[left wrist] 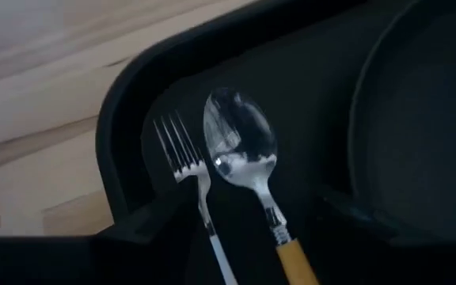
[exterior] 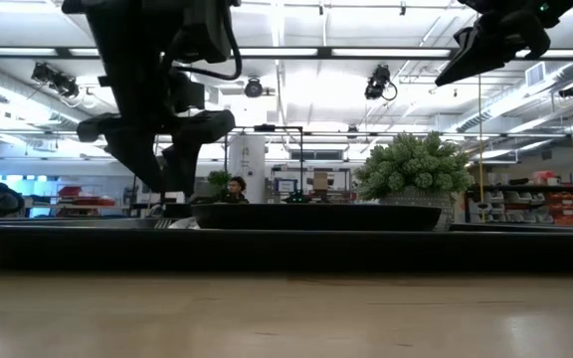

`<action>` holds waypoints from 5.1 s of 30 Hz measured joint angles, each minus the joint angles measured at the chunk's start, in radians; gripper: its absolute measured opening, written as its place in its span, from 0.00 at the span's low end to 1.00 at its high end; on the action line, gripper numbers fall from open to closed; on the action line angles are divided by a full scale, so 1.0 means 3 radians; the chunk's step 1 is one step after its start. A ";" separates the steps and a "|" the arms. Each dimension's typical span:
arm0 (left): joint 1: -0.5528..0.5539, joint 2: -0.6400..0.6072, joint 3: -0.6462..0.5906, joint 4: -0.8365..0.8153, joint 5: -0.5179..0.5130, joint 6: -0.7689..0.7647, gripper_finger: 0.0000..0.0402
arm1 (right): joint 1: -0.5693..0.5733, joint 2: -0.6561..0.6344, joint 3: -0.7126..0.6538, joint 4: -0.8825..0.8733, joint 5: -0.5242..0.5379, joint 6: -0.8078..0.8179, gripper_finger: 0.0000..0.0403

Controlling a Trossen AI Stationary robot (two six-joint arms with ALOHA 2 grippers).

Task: Pick and place plate/cup/fork/spoon on tray
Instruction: Adjust the utensils on the black tray

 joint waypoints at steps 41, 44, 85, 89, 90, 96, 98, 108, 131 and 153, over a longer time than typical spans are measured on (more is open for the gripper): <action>0.0197 0.0421 -0.0001 -0.0331 -0.0419 -0.0236 0.00 | 0.0000 -0.0001 -0.0001 -0.0292 -0.0024 0.0027 0.02; 0.0282 0.0431 -0.0001 -0.0333 -0.0381 -0.0156 0.00 | 0.0000 -0.0001 -0.0001 -0.0289 -0.0025 0.0026 0.02; 0.0350 0.0318 -0.0074 0.0257 0.0212 0.0289 0.00 | 0.0000 0.0000 -0.0002 -0.0354 -0.0092 0.0088 0.02; 0.0349 0.0318 -0.0074 0.0067 0.0209 0.0269 0.00 | 0.0000 0.0000 -0.0002 -0.0356 -0.0104 0.0102 0.02; 0.0349 0.0318 -0.0074 0.0017 0.0208 0.0250 0.00 | 0.0000 -0.0001 -0.0002 -0.0356 -0.0116 0.0102 0.02; 0.0331 0.0318 -0.0074 0.0052 0.0206 0.0208 0.00 | 0.0000 0.0000 -0.0003 -0.0365 -0.0158 0.0095 0.02; 0.0314 0.0318 -0.0074 0.0076 0.0187 0.0197 0.00 | 0.0000 0.0000 -0.0002 -0.0380 -0.0158 0.0094 0.02; 0.0291 0.0318 -0.0095 0.0109 0.0108 0.0174 0.00 | 0.0000 0.0000 -0.0001 -0.0432 -0.0178 0.0102 0.02; -0.0066 0.0315 -0.0243 -0.0023 0.0524 -0.0443 0.00 | 0.0000 0.0000 -0.0002 -0.0432 -0.0179 0.0092 0.02; 0.0122 0.0284 -0.0243 0.0275 0.0180 -0.0174 0.00 | 0.0001 0.0000 -0.0003 -0.0351 -0.0448 0.0105 0.02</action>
